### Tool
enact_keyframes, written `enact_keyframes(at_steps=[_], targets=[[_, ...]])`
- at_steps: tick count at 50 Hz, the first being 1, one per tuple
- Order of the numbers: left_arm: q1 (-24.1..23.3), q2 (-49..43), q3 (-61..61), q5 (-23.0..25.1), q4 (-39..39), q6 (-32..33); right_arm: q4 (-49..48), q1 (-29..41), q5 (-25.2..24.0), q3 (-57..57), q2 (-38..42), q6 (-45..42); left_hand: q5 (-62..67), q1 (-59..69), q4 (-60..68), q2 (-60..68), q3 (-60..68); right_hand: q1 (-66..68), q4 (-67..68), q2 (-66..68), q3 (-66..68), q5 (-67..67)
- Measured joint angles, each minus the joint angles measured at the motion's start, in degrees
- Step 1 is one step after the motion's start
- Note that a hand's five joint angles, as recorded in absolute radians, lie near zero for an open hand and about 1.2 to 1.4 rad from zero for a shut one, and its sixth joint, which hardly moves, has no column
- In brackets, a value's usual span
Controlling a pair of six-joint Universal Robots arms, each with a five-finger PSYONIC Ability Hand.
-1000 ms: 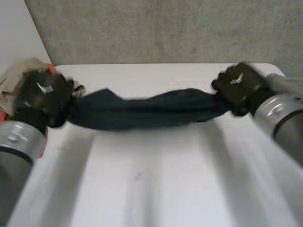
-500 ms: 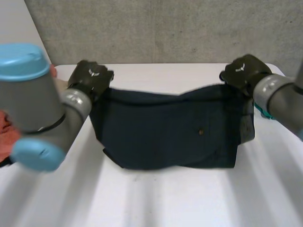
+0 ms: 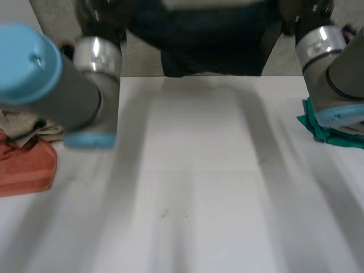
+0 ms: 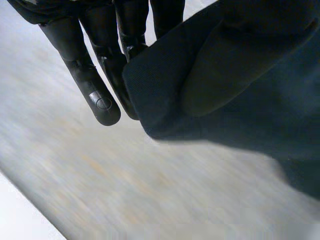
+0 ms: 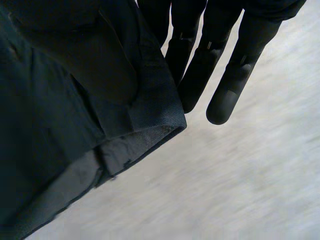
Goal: Fold the laundry.
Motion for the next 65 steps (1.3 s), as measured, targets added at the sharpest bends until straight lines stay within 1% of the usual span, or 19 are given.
enact_keyframes(at_steps=[3, 6, 9, 13, 19, 20, 21, 22, 23, 24, 25, 26, 29, 33, 35, 45, 49, 57, 65], targets=[[-1.08, 2.42, -9.77, -2.25, -3.75, -0.28, 13.97, -0.25, -1.58, 0.83, -0.25, 0.11, 0.00, 0.00, 0.00, 0.02, 0.02, 0.00, 0.01, 0.00, 0.00, -0.01], [-2.56, 4.43, -18.47, -3.94, -6.36, -0.83, 25.11, -0.41, -3.17, 2.30, -0.40, -0.49, 0.00, 0.00, 0.01, 0.05, 0.04, 0.00, 0.03, 0.00, 0.00, 0.00], [-4.41, 5.58, -24.82, -4.86, -7.85, -1.80, 32.70, -0.41, -4.20, 4.03, -0.28, -1.85, 0.00, 0.00, 0.01, 0.05, 0.05, 0.00, 0.04, 0.00, 0.00, 0.00], [-7.08, 5.88, -29.86, -5.58, -9.56, -3.85, 39.04, -0.41, -4.73, 6.05, 1.69, -4.84, 0.00, 0.00, 0.01, 0.05, 0.06, 0.00, 0.04, 0.00, 0.01, 0.00], [-8.85, 4.66, -30.52, -5.90, -12.62, -7.56, 42.08, -0.25, -4.30, 5.85, 7.71, -8.58, 0.00, 0.00, 0.01, 0.05, 0.06, 0.00, 0.04, 0.00, 0.32, -0.01], [-8.88, 4.33, -30.17, -5.90, -12.96, -8.00, 42.06, -0.22, -4.25, 5.55, 8.43, -8.67, 0.00, 0.00, 0.01, 0.05, 0.06, 0.00, 0.04, 0.00, 0.31, -0.01], [-8.82, 3.70, -29.41, -5.89, -13.41, -8.59, 41.62, -0.14, -4.19, 4.86, 9.77, -8.31, 0.00, 0.00, 0.01, 0.05, 0.06, -3.45, -5.65, -5.56, -5.96, -4.91], [-8.69, 3.08, -28.62, -5.87, -13.73, -8.99, 41.44, -0.13, -4.17, 4.68, 10.11, -8.12, 0.00, 0.00, 0.01, 0.05, 0.06, -4.84, -7.49, -7.35, -7.89, -6.61], [-8.48, 2.49, -27.80, -5.86, -13.95, -9.27, 39.99, -0.07, -4.02, 3.89, 11.55, -6.64, 0.00, 0.00, 0.01, 0.05, 0.06, -16.74, -22.55, -21.06, -21.84, -20.63], [-8.23, 1.92, -27.01, -5.84, -14.10, -9.47, 39.14, -0.05, -3.90, 3.60, 12.08, -5.76, 0.00, 0.00, 0.01, 0.05, 0.06, -22.93, -29.20, -27.56, -28.39, -28.39], [-8.06, 1.57, -26.53, -5.83, -14.16, -9.57, 38.03, -0.03, -3.75, 3.32, 12.59, -4.68, 0.00, 0.00, 0.01, 0.05, 0.06, -25.44, -31.93, -30.08, -31.01, -31.18], [-7.62, 0.81, -25.51, -5.81, -14.29, -9.74, 36.43, -0.02, -3.48, 3.06, 13.17, -3.11, 0.00, 0.00, 0.01, 0.05, 0.06, -34.21, -40.98, -39.08, -40.05, -40.65], [-6.23, -0.90, -23.13, -5.79, -14.36, -9.88, 32.21, -0.10, -2.44, 3.58, 13.20, 0.86, 0.00, 0.00, 0.01, 0.05, 0.06, -39.28, -47.12, -44.14, -45.77, -46.57], [-4.53, -2.65, -20.53, -5.78, -14.30, -9.87, 27.08, -0.36, -1.22, 6.94, 10.04, 5.51, 0.00, 0.00, 0.01, 0.05, 0.06, -40.10, -48.39, -44.28, -46.62, -48.08], [-3.94, -3.31, -19.42, -5.79, -14.27, -9.89, 25.09, -0.63, -1.09, 10.05, 6.48, 7.15, 0.00, 0.00, 0.01, 0.05, 0.06, -40.09, -48.39, -44.28, -46.62, -48.04], [-2.94, -4.83, -15.97, -5.64, -14.23, -10.49, 23.10, -2.44, -2.23, 26.74, -8.55, 10.15, 0.00, 0.00, 0.01, 0.05, 0.06, -40.09, -48.23, -44.28, -46.60, -46.46], [-2.93, -5.50, -14.72, -5.52, -14.25, -10.60, 22.32, -2.64, -2.52, 34.61, -12.22, 13.41, 0.00, 0.00, 0.01, 0.05, 0.06, -40.09, -48.35, -44.28, -46.62, -46.59], [-2.93, -7.13, -12.43, -5.44, -14.47, -10.49, 14.69, -2.32, -2.21, 44.20, -13.01, 21.89, 0.00, 0.00, 0.01, 0.05, 0.06, -40.09, -48.23, -44.28, -46.61, -46.44], [-2.26, -8.14, -10.65, -5.44, -15.48, -10.52, 6.69, -1.16, -0.33, 48.38, -11.40, 24.69, 0.00, 0.00, 0.01, 0.05, 0.06, -37.22, -44.25, -44.02, -43.19, -41.62]])
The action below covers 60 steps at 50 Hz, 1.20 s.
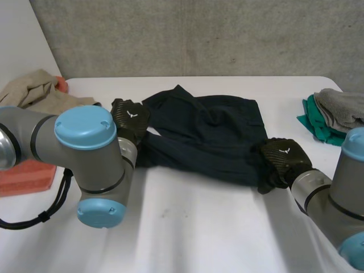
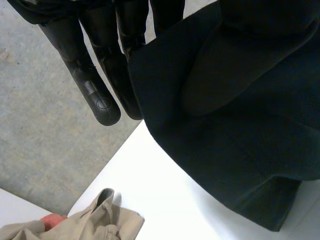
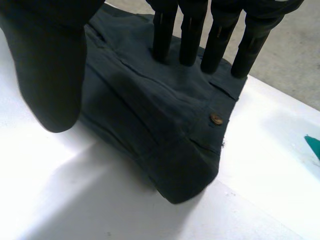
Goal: Fold the laundry.
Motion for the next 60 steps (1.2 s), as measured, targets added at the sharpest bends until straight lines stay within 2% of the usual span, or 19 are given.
enact_keyframes(at_steps=[5, 8, 9, 14, 18, 22, 24, 26, 27, 29, 32, 38, 43, 52, 54, 59, 60], targets=[[0.95, -0.13, 0.24, -0.04, -0.93, -0.28, -5.39, 0.52, 3.60, -0.49, 4.00, -0.58, 0.00, 0.00, 0.00, 0.00, 0.00, 16.81, 16.69, 19.09, 16.62, 15.88], [1.12, 0.13, -0.13, -0.07, -1.76, -1.01, -6.41, 0.52, 4.75, -1.93, 6.20, -0.92, 0.00, 0.00, 0.00, 0.00, 0.00, 36.17, 36.78, 39.57, 36.59, 35.49], [1.12, 0.29, -0.33, -0.08, -2.23, -1.42, -6.47, 0.47, 4.93, -2.35, 6.73, -0.99, 0.00, 0.00, 0.00, 0.00, 0.00, 38.38, 40.07, 43.05, 39.82, 38.56], [1.07, 1.17, -1.11, -0.08, -4.25, -3.16, -6.14, 0.23, 5.04, -3.41, 7.64, -1.12, 0.00, 0.00, 0.00, 0.00, 0.00, 38.43, 43.66, 44.55, 42.50, 40.08], [0.93, 5.30, -4.02, 0.06, -9.83, -7.39, -4.41, 0.16, 4.22, -3.92, 6.71, -3.46, 0.00, 0.00, 0.00, 0.00, 0.00, 38.43, 44.03, 44.56, 42.50, 40.08], [0.44, 11.04, -9.33, 0.29, -15.72, -9.52, -1.86, 0.30, 3.58, -3.48, 2.06, -11.15, 0.00, 0.00, 0.00, 0.00, 0.00, 38.43, 44.11, 44.55, 42.50, 40.08], [-0.18, 13.99, -12.71, 0.42, -18.62, -9.41, 1.13, 0.35, 3.50, -2.96, -1.47, -18.90, 0.00, 0.00, 0.00, 0.00, 0.00, 38.42, 44.13, 44.55, 42.54, 40.07], [-0.89, 16.07, -15.32, 0.50, -20.74, -8.98, 2.96, 0.33, 3.51, -2.76, -3.01, -22.87, 0.00, 0.00, 0.00, 0.00, 0.00, 38.43, 44.13, 44.55, 42.83, 40.08], [-1.99, 18.23, -18.29, 0.62, -23.15, -8.21, 5.75, 0.31, 3.55, -2.51, -4.68, -27.90, -0.02, 0.00, 0.00, 0.00, 0.00, 38.43, 44.14, 44.55, 43.01, 40.08], [-3.70, 20.28, -21.50, 0.77, -25.71, -7.07, 8.54, 0.30, 3.63, -2.41, -5.77, -31.79, -0.02, 0.00, 0.00, 0.00, 0.00, 38.43, 44.14, 44.55, 43.22, 40.08], [-7.50, 22.69, -26.21, 0.94, -29.42, -5.08, 17.59, 0.12, 3.87, -2.37, -7.41, -40.22, -0.02, 0.00, 0.00, 0.00, 0.00, 38.43, 44.15, 44.55, 43.43, 40.08], [-12.43, 23.65, -28.75, 0.99, -32.31, -3.17, 32.00, -0.14, 3.18, -3.32, -7.78, -46.55, -0.02, 0.00, 0.00, 0.00, 0.00, 38.43, 44.15, 44.56, 43.48, 40.08], [-12.63, 21.70, -24.43, 0.92, -32.10, -2.48, 35.59, 0.11, 1.49, -5.41, -7.28, -46.58, -0.02, 0.06, 0.00, 0.00, 0.00, 38.43, 44.16, 45.07, 43.48, 41.25], [-5.66, 7.62, -6.95, 0.29, -28.02, 1.26, 25.58, 0.74, 1.34, -14.30, 1.06, -41.34, -0.02, 0.21, 0.01, 0.04, 0.01, 38.43, 44.16, 45.07, 43.49, 41.25], [-3.06, 2.64, 0.12, -0.14, -26.18, 3.90, 21.72, 1.23, 2.17, -19.28, 4.36, -40.00, -0.02, 0.34, 0.05, 0.05, 0.02, 38.43, 44.16, 45.07, 43.48, 41.25], [0.24, -4.19, 16.05, -0.90, -17.33, 11.58, 11.04, 2.55, 3.74, -30.78, 8.82, -38.66, -0.02, 0.40, 0.18, 0.09, 0.06, 38.43, 44.18, 45.07, 43.50, 41.25], [0.67, -4.91, 20.34, -0.86, -11.84, 14.18, 6.00, 2.84, 3.96, -34.11, 9.35, -38.48, -0.02, 0.40, 0.18, 0.09, 0.07, 38.43, 44.20, 45.07, 43.51, 41.25]])
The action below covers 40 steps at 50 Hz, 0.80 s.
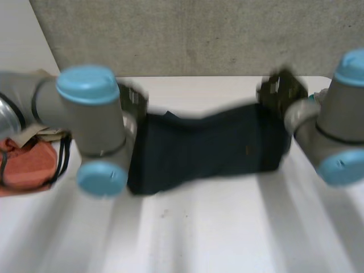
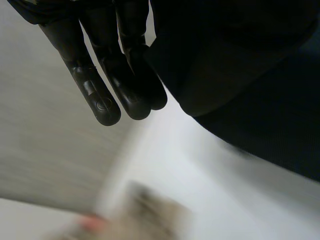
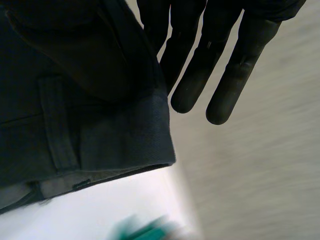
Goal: Fold the laundry.
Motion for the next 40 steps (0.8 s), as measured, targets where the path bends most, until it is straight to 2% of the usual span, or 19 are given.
enact_keyframes(at_steps=[3, 4, 6, 7, 9, 12, 19, 25, 34, 40], targets=[[0.58, -0.18, 5.45, 0.42, 12.37, 4.38, -10.78, 0.30, 0.06, -4.77, 0.42, 0.28, 0.00, 0.00, 0.00, 0.00, 0.00, 0.00, 0.00, 0.00, 0.00, 0.01], [0.99, 0.57, 7.29, 0.95, 21.03, 6.62, -18.31, 0.41, -0.06, -6.70, 0.21, 0.52, 0.00, 0.00, 0.01, 0.00, 0.00, 0.00, 0.00, 0.00, 0.01, 0.01], [1.37, 1.63, 7.96, 1.58, 28.79, 8.36, -23.22, 0.44, -0.23, -7.56, -0.03, 0.70, 0.00, 0.00, 0.01, 0.02, 0.00, 0.00, 0.01, 0.00, 0.01, 0.01], [1.72, 2.75, 7.79, 2.16, 34.91, 9.57, -30.47, 0.48, -0.69, -8.39, -0.39, 1.01, 0.00, 0.00, 0.01, 0.00, 0.00, 0.00, 0.01, 0.00, 0.02, 0.01], [2.12, 4.23, 6.82, 2.85, 40.90, 10.59, -36.20, 0.48, -1.26, -8.79, -0.67, 1.29, 0.00, 0.00, 0.01, 0.00, 0.00, 0.00, 0.01, 0.00, 0.03, 0.00], [2.53, 6.35, 2.96, 3.51, 44.89, 10.65, -40.38, 0.50, -2.15, -8.71, -0.56, 1.91, 0.00, 0.00, 0.01, 0.00, 0.00, 0.00, 0.01, 0.00, 0.03, 0.21], [2.68, 8.01, -7.18, 3.39, 39.93, 7.35, -33.18, 0.51, -2.51, -7.42, 1.68, 6.02, 0.00, 0.00, 0.01, 0.03, 0.01, 0.00, 0.03, 0.00, 0.04, 0.24], [1.65, 8.10, -18.17, 3.05, 35.72, 4.38, -21.61, 0.44, -2.44, -5.78, 5.95, 11.31, 0.00, 0.00, 0.01, 0.05, 0.01, 0.00, 0.05, 0.00, 0.22, 0.23], [-4.19, 6.81, -31.76, 0.22, 29.40, 1.27, -6.82, 0.40, -2.49, -0.94, 11.92, 12.91, 0.00, 0.00, 0.02, 0.05, 0.01, 0.00, 0.09, 0.00, 0.22, 0.23], [-7.43, 10.64, -38.69, -2.63, 21.11, 0.38, 1.36, -0.02, -2.49, 5.16, 8.41, 12.35, 0.00, 0.00, 0.02, 0.05, 0.01, 0.00, 0.09, 0.00, 0.29, 0.24]])
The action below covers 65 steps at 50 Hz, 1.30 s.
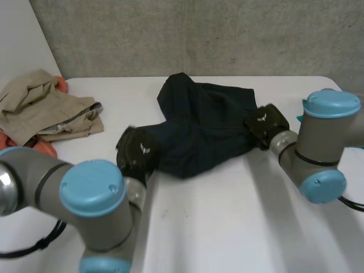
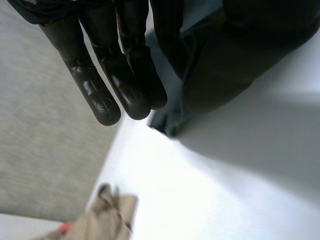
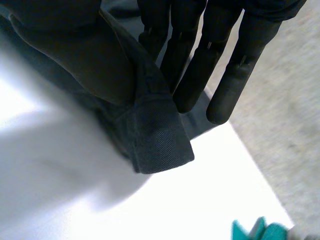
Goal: Fold the laundry.
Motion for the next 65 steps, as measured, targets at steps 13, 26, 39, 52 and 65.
enact_keyframes(at_steps=[13, 26, 39, 52, 65], targets=[[-6.28, 16.38, -11.17, -4.16, -25.18, -6.23, 20.51, -1.38, -0.71, 19.61, -19.11, -11.02, 0.00, 0.00, 0.00, 0.00, 0.00, 0.00, 0.00, 0.00, 0.00, 0.00], [-9.81, 17.72, -4.43, -3.50, -34.89, -13.88, 19.39, -3.99, -0.99, 28.64, -23.24, -18.93, -54.79, -54.02, -56.48, -56.31, -55.77, 0.00, 0.00, 0.00, 0.00, 0.00], [7.34, 12.43, 9.18, 20.76, -20.21, -12.91, 13.40, -3.60, -1.47, 29.30, -22.90, -14.92, -46.17, -44.13, -47.65, -47.65, -47.38, 0.00, 0.00, 0.00, 0.00, 0.00], [14.85, -12.94, 27.06, 44.50, -10.31, -11.71, 10.50, -3.68, -2.00, 30.38, -22.50, -12.32, -39.62, -38.13, -41.09, -41.39, -40.92, 0.00, 0.00, 0.00, 0.00, 0.00], [16.33, -27.66, 38.62, 47.97, -9.75, 0.00, 9.06, -3.73, -2.65, 31.04, -22.30, -12.31, -24.38, -20.61, -25.55, -25.14, -24.88, 0.00, 0.00, 0.00, 0.00, 0.00]])
